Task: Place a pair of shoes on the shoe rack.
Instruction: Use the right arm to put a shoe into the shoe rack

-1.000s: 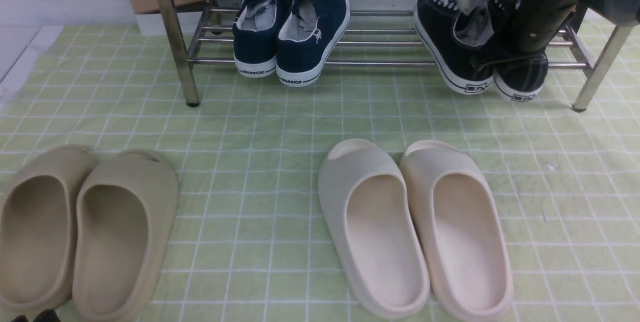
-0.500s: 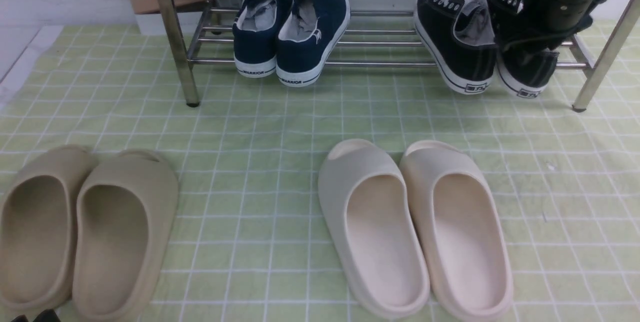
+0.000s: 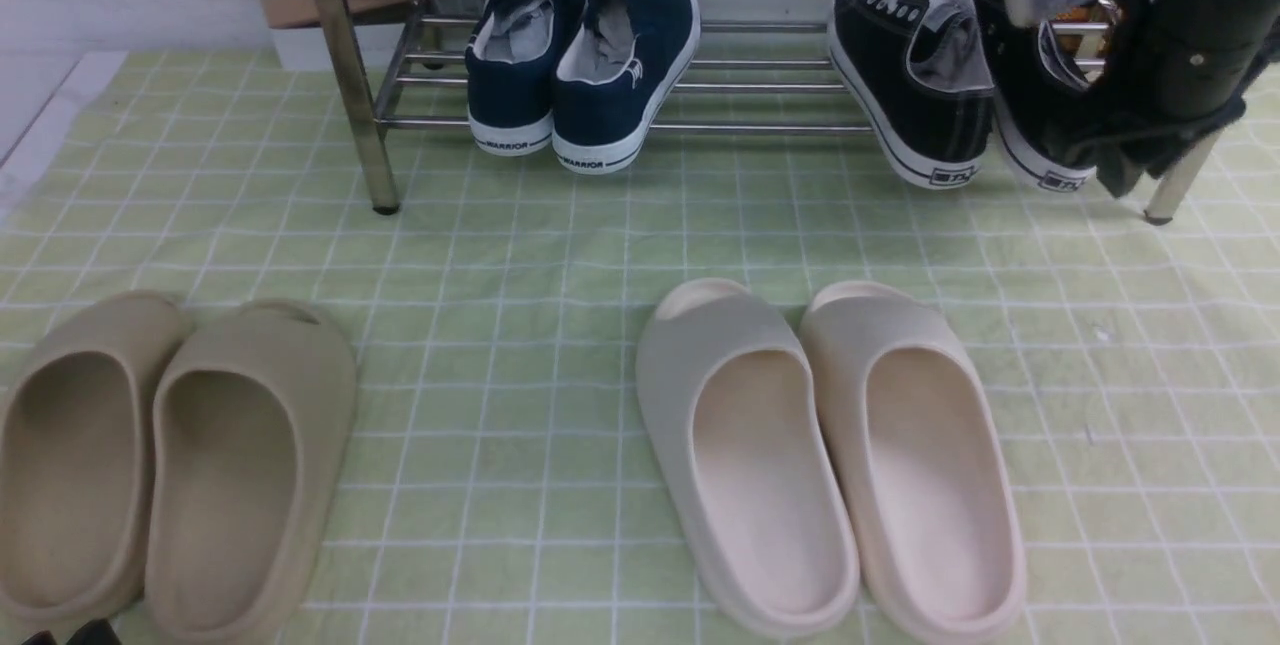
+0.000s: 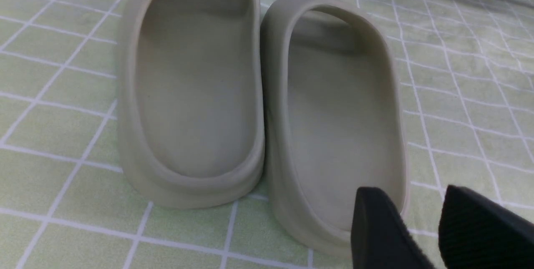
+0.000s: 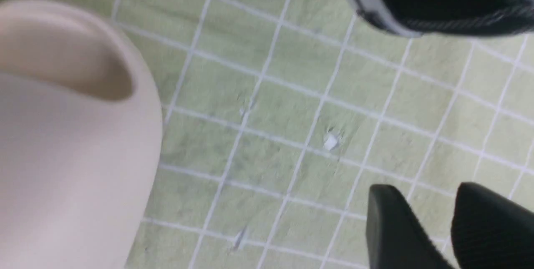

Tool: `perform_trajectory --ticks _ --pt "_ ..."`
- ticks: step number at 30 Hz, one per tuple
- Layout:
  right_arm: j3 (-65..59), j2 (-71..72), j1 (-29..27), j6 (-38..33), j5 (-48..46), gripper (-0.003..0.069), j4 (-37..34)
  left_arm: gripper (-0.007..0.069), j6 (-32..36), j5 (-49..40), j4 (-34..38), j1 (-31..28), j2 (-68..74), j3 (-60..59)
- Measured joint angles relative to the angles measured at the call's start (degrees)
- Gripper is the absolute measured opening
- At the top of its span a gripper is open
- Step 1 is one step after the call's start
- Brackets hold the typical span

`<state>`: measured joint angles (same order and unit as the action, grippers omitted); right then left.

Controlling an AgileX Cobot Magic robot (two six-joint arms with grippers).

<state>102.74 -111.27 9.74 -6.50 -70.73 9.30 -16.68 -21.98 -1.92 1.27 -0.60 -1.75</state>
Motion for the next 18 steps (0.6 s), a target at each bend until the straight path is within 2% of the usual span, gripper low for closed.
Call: perform_trajectory --ticks 3,4,5,10,15,18 --pt "-3.5 -0.4 -1.3 2.4 6.3 0.0160 -0.4 0.0239 0.0 0.0 0.0 0.0 0.0 0.0" --pt "-3.6 -0.4 -1.4 2.4 6.3 0.0160 -0.4 0.0239 0.0 0.0 0.0 0.0 0.0 0.0" --pt "-4.2 -0.9 -1.9 4.0 10.8 0.0140 -0.4 0.0239 0.0 0.0 0.0 0.0 0.0 0.0" --pt "-4.8 -4.0 -2.2 5.8 20.6 0.0127 0.0 0.0239 0.0 0.0 0.0 0.0 0.0 0.0" --pt "-4.8 -4.8 -2.2 7.6 21.9 0.0127 3.1 0.0239 0.0 0.0 0.0 0.0 0.0 0.0" --pt "-3.6 -4.8 -2.2 11.1 20.6 0.0127 7.0 0.0239 0.0 0.0 0.0 0.0 0.0 0.0"
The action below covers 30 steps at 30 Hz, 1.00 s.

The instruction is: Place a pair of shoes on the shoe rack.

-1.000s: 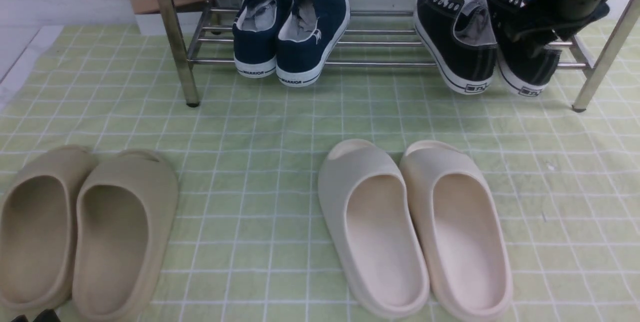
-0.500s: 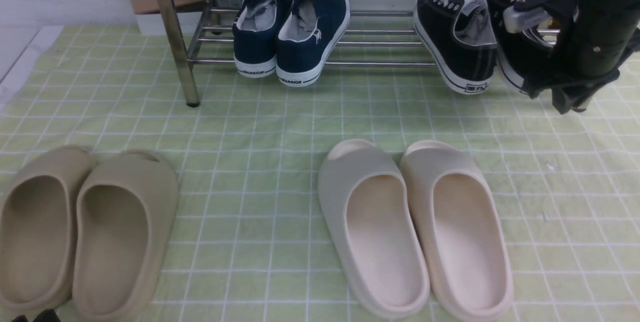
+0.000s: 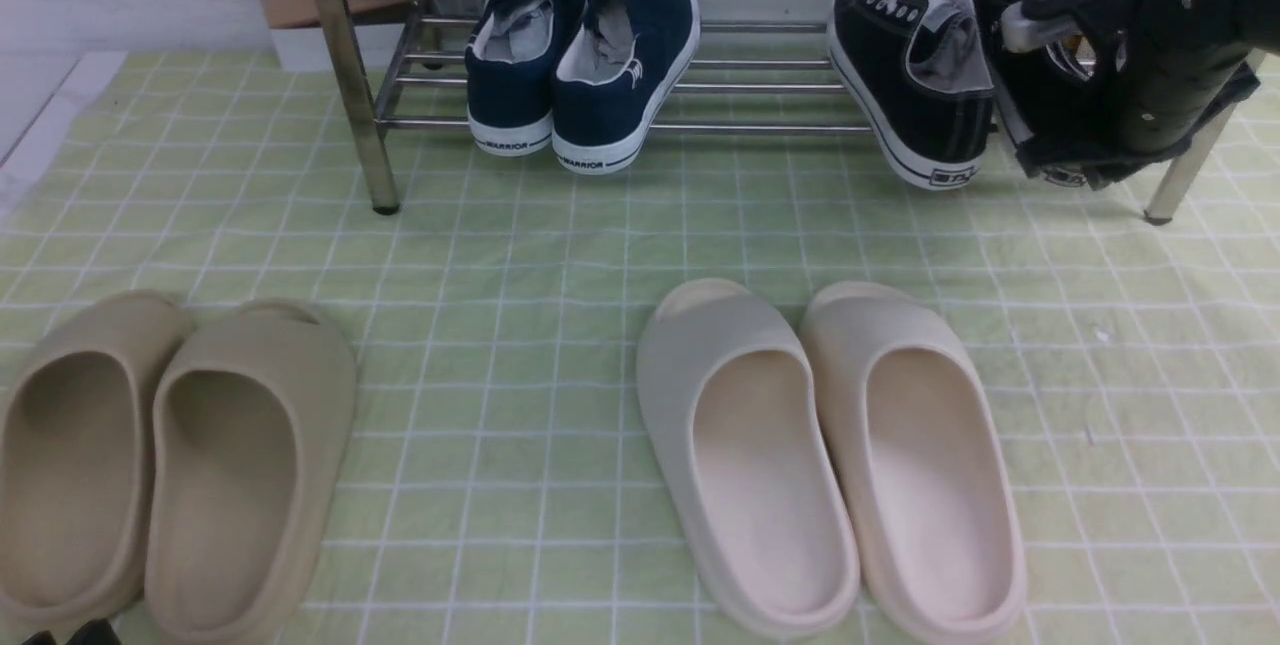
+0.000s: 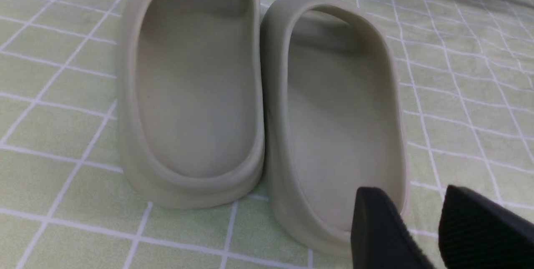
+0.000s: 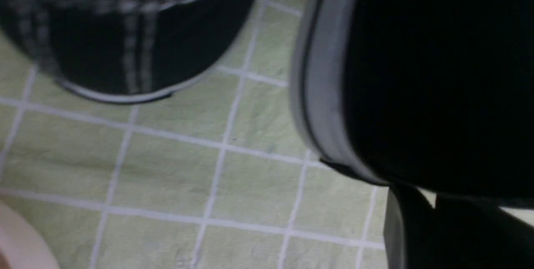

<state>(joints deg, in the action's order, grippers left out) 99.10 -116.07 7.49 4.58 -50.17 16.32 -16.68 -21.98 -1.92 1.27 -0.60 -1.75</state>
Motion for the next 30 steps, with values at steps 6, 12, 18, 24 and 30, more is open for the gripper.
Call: perform_trajectory --ticks 6,12,18,24,30 --pt "1.9 0.3 0.0 1.6 -2.5 0.0129 0.6 0.0239 0.0 0.0 0.0 0.0 0.0 0.0" --pt "2.1 5.1 0.0 -4.6 -9.8 0.0131 -6.3 0.0239 0.0 0.0 0.0 0.0 0.0 0.0" --pt "2.0 14.5 0.0 -10.1 -19.7 0.0131 -14.0 0.0239 0.0 0.0 0.0 0.0 0.0 0.0" --pt "-6.3 31.8 0.0 -10.7 -19.7 0.0131 -17.2 0.0239 0.0 0.0 0.0 0.0 0.0 0.0" --pt "-20.5 51.6 0.0 -8.4 -12.7 0.0131 -17.8 0.0239 0.0 0.0 0.0 0.0 0.0 0.0"
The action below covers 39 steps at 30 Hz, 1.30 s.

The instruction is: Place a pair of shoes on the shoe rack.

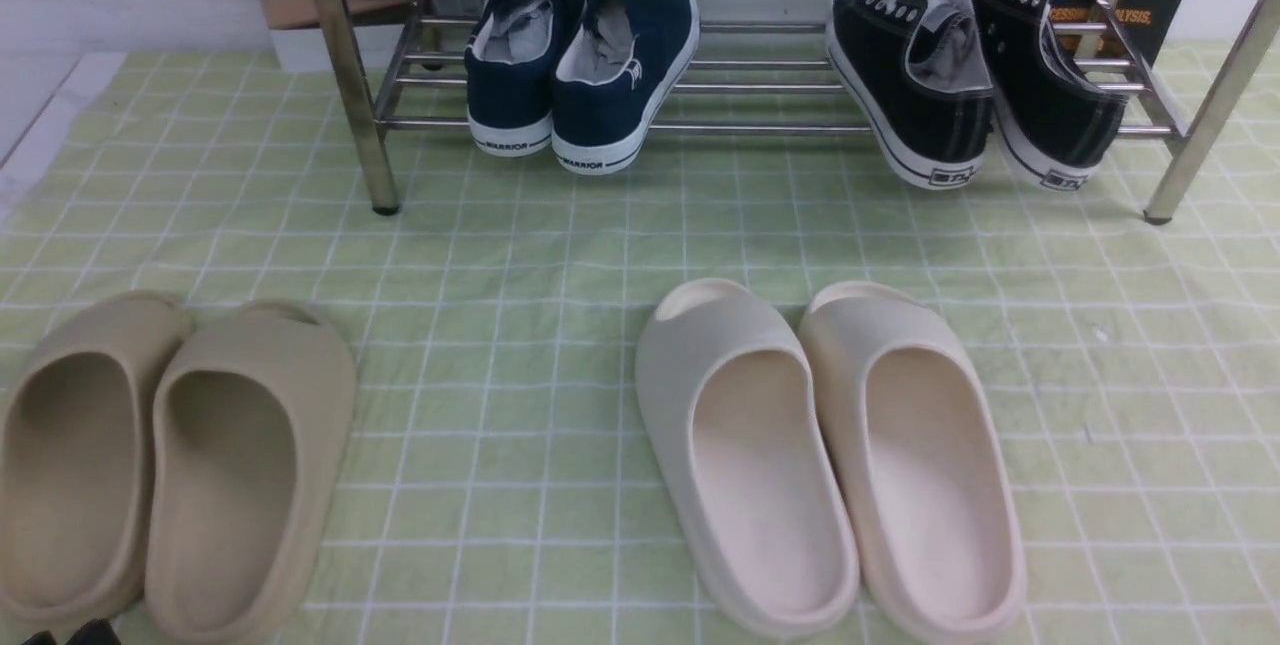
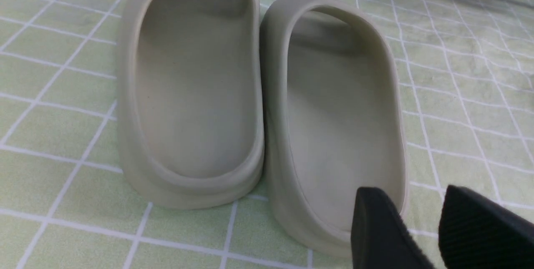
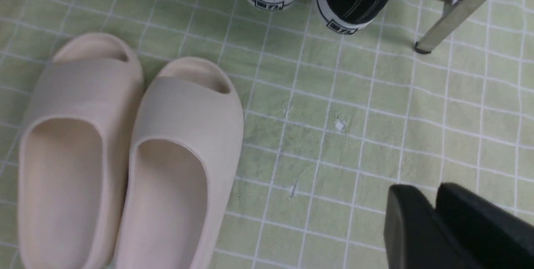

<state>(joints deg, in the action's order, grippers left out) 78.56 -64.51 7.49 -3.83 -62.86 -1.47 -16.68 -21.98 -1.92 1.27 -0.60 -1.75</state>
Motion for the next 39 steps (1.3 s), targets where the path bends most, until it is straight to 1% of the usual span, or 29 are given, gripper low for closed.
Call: perform_trajectory --ticks 3,4,5,6,7,11,12,14,16,20,36,39 --pt "-10.3 12.2 0.0 0.4 4.8 0.0131 0.1 0.0239 0.0 0.0 0.0 0.0 0.0 0.0" --pt "-10.3 12.2 0.0 0.4 5.2 0.0131 0.1 0.0239 0.0 0.0 0.0 0.0 0.0 0.0" --pt "-15.6 18.6 0.0 0.4 7.8 0.0131 0.4 0.0239 0.0 0.0 0.0 0.0 0.0 0.0" --pt "-18.4 22.1 0.0 0.4 9.4 0.0132 0.6 0.0239 0.0 0.0 0.0 0.0 0.0 0.0" --pt "-19.0 22.7 0.0 0.4 9.8 0.0132 0.6 0.0239 0.0 0.0 0.0 0.0 0.0 0.0" --pt "-28.6 37.8 0.0 0.5 16.3 0.0134 1.5 0.0239 0.0 0.0 0.0 0.0 0.0 0.0" --pt "-28.9 37.8 0.0 0.5 16.5 0.0134 1.5 0.0239 0.0 0.0 0.0 0.0 0.0 0.0" --pt "-32.1 44.5 0.0 0.5 18.7 0.0134 1.5 0.0239 0.0 0.0 0.0 0.0 0.0 0.0" --pt "-33.2 47.3 0.0 0.5 19.2 0.0134 1.5 0.0239 0.0 0.0 0.0 0.0 0.0 0.0" --pt "-33.7 49.5 0.0 0.5 19.2 0.0137 1.8 0.0239 0.0 0.0 0.0 0.0 0.0 0.0" --pt "-33.7 49.6 0.0 0.5 19.2 0.0155 2.1 0.0239 0.0 0.0 0.0 0.0 0.0 0.0" --pt "-34.6 49.6 0.0 1.0 20.8 0.0153 2.8 0.0239 0.0 0.0 0.0 0.0 0.0 0.0"
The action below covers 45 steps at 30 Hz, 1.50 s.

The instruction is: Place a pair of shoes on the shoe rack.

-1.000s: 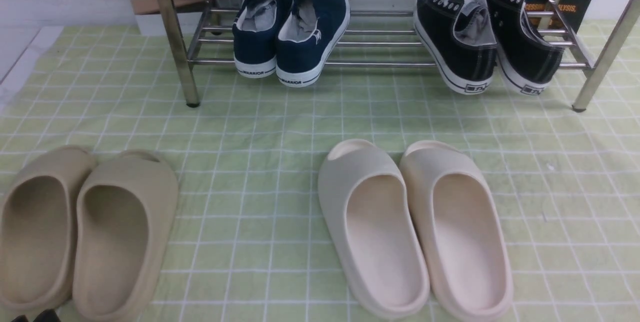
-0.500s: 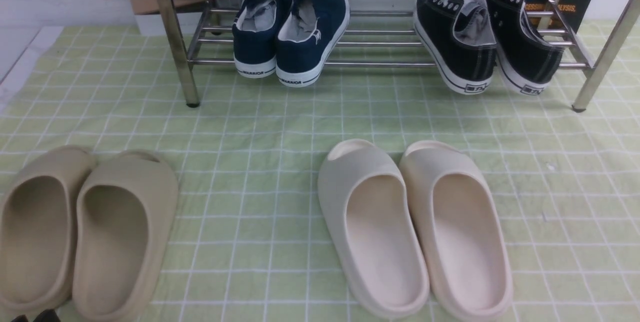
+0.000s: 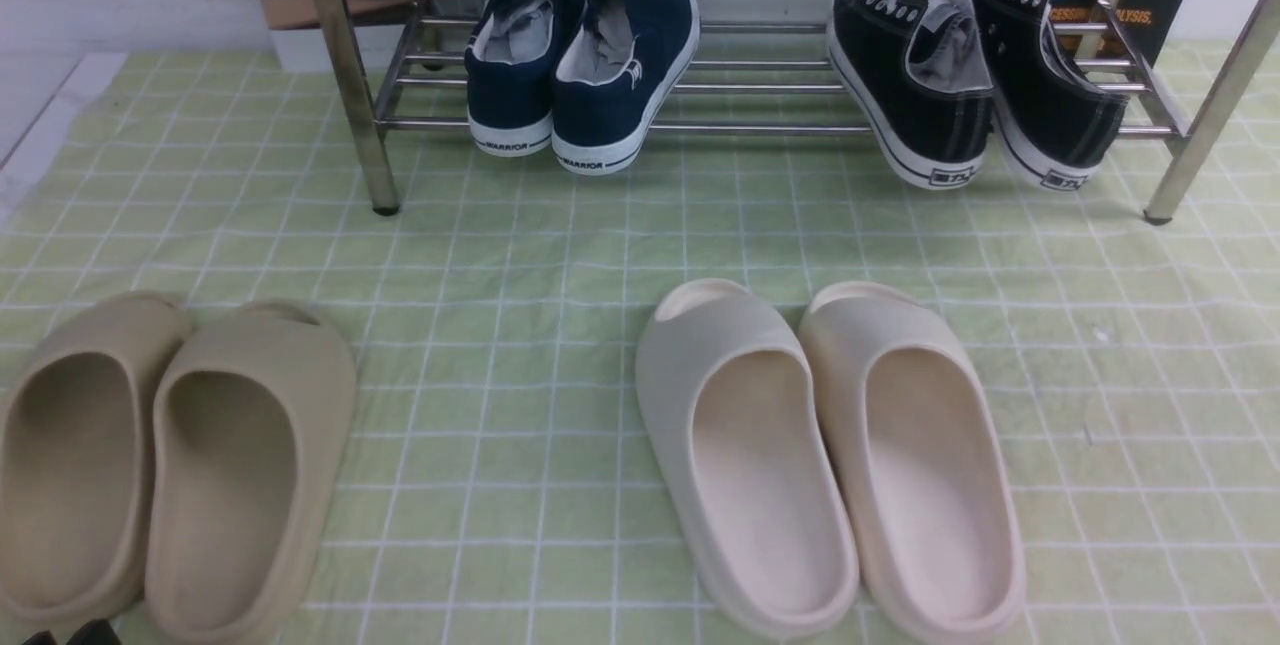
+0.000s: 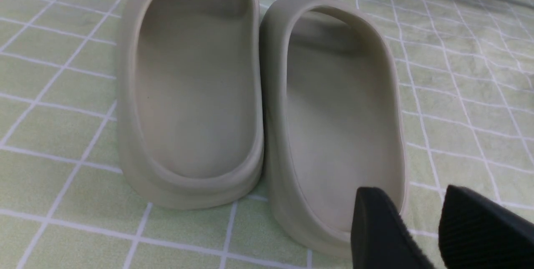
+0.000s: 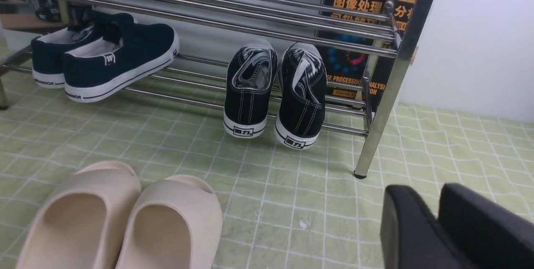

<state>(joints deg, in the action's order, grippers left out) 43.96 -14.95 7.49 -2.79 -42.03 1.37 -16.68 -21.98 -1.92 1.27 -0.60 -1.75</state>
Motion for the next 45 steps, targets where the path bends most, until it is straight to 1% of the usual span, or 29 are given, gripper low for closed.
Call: perform_trajectory --ticks 1,2,3,4,5,6,7,8,10,12,13,16,18,19,22,27,31,39,45 --pt "-0.8 0.1 0.0 0.5 1.0 0.0147 0.0 0.0239 0.0 0.0 0.0 0.0 0.0 0.0" --pt "-2.5 0.3 0.0 1.8 3.3 0.0122 0.3 0.0239 0.0 0.0 0.0 0.0 0.0 0.0" --pt "-3.6 0.5 0.0 2.8 5.2 0.0097 0.4 0.0239 0.0 0.0 0.0 0.0 0.0 0.0" --pt "-6.6 1.0 0.0 4.2 8.4 0.0048 1.0 0.0239 0.0 0.0 0.0 0.0 0.0 0.0" --pt "-8.6 1.4 0.0 5.1 10.9 0.0015 1.7 0.0239 0.0 0.0 0.0 0.0 0.0 0.0" --pt "-10.9 1.9 0.0 6.1 14.2 0.0002 2.4 0.0239 0.0 0.0 0.0 0.0 0.0 0.0" --pt "-13.9 2.7 0.0 7.1 17.6 -0.0003 3.4 0.0239 0.0 0.0 0.0 0.0 0.0 0.0" --pt "-15.2 3.1 0.0 7.2 18.2 -0.0003 3.8 0.0239 0.0 0.0 0.0 0.0 0.0 0.0" --pt "-23.1 5.8 -0.3 8.2 25.2 -0.0004 6.4 0.0239 0.0 0.0 0.0 0.0 0.0 0.0" --pt "-26.8 7.3 -1.0 8.5 27.5 -0.0004 7.3 0.0239 0.0 0.0 0.0 0.0 0.0 0.0" --pt "-32.0 9.5 -2.8 9.0 28.5 -0.0004 7.9 0.0239 0.0 0.0 0.0 0.0 0.0 0.0" --pt "-39.2 12.9 -6.7 10.8 28.9 -0.0004 8.0 0.0239 0.0 0.0 0.0 0.0 0.0 0.0" --pt "-41.2 13.9 -8.1 11.1 28.9 -0.0004 8.0 0.0239 0.0 0.0 0.0 0.0 0.0 0.0" --pt "-44.2 15.2 -10.4 11.5 29.1 -0.0004 8.0 0.0239 0.0 0.0 0.0 0.0 0.0 0.0" --pt "-45.4 15.5 -12.6 12.0 27.1 -0.0004 8.0 0.0239 0.0 0.0 0.0 0.0 0.0 0.0" --pt "-45.5 15.5 -13.1 12.4 23.0 -0.0004 7.9 0.0239 0.0 0.0 0.0 0.0 0.0 0.0" --pt "-45.2 15.5 -13.2 12.4 21.3 -0.0004 6.6 0.0239 0.0 0.0 0.0 0.0 0.0 0.0" --pt "-44.9 15.5 -13.2 11.6 20.2 -0.0003 0.7 0.0239 0.0 0.0 0.0 0.0 0.0 0.0" --pt "-44.9 15.5 -13.2 11.6 20.1 -0.0003 0.1 0.0239 0.0 0.0 0.0 0.0 0.0 0.0"
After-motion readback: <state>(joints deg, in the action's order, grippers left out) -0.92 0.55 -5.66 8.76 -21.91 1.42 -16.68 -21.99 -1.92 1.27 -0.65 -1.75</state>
